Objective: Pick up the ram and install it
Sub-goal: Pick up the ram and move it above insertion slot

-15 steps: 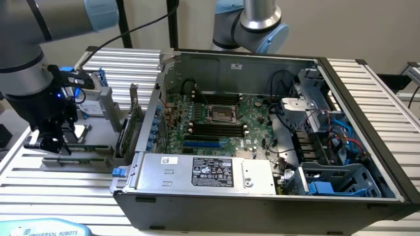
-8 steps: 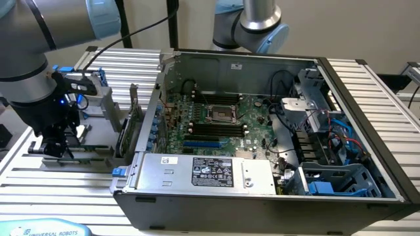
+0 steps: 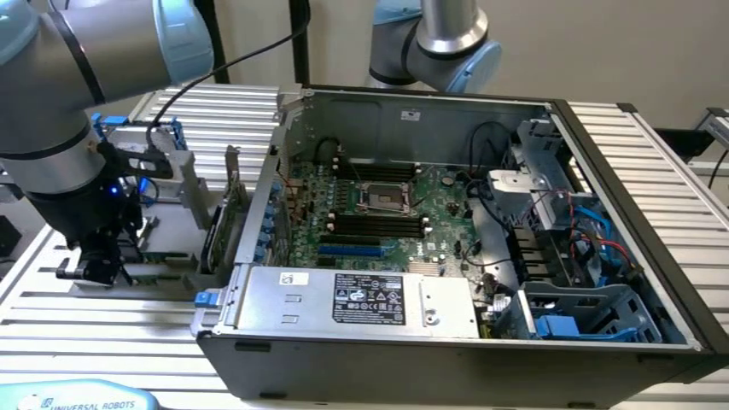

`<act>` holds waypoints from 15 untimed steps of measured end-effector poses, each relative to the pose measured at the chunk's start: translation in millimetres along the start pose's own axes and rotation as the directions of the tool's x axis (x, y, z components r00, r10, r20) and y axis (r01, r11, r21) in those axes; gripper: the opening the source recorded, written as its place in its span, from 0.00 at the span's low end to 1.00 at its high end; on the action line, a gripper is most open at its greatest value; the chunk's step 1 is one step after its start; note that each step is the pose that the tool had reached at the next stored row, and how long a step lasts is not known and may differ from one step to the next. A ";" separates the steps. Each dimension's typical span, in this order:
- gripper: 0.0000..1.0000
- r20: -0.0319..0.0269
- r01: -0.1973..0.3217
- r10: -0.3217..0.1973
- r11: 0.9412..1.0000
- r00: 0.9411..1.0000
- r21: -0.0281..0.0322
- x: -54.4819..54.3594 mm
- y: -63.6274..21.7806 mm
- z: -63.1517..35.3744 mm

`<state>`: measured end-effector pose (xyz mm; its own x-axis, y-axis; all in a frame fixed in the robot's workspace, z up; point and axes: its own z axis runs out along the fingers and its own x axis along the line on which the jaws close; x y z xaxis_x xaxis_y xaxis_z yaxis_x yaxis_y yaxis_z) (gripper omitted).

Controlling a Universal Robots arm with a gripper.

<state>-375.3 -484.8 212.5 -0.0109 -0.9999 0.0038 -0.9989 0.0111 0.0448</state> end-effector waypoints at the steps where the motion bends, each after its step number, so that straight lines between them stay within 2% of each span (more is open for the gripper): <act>1: 0.42 0.000 0.000 0.000 1.000 1.000 0.000 0.7 -0.2 1.7; 4: 0.42 0.002 0.001 -0.001 1.000 1.000 0.000 3.0 -1.0 7.3; 6: 0.42 0.006 0.001 -0.001 1.000 1.000 0.000 4.0 -1.4 9.8; 7: 0.42 0.011 0.001 -0.001 1.000 1.000 0.000 4.3 -1.6 10.4; 8: 0.42 0.018 0.001 -0.001 1.000 1.000 0.000 4.4 -1.7 10.8; 10: 0.42 0.038 0.002 -0.002 1.000 0.999 0.000 4.6 -1.8 11.2; 11: 0.42 0.046 0.003 -0.003 1.000 0.999 0.000 4.6 -1.8 11.5; 13: 0.42 0.052 0.004 -0.004 1.000 0.999 0.000 5.0 -1.8 12.2; 15: 0.42 0.053 0.009 -0.009 1.000 0.999 0.000 5.0 -1.8 12.9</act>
<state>-374.2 -489.9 199.6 -0.0044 -0.9987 -0.0500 -0.9990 0.0021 0.0453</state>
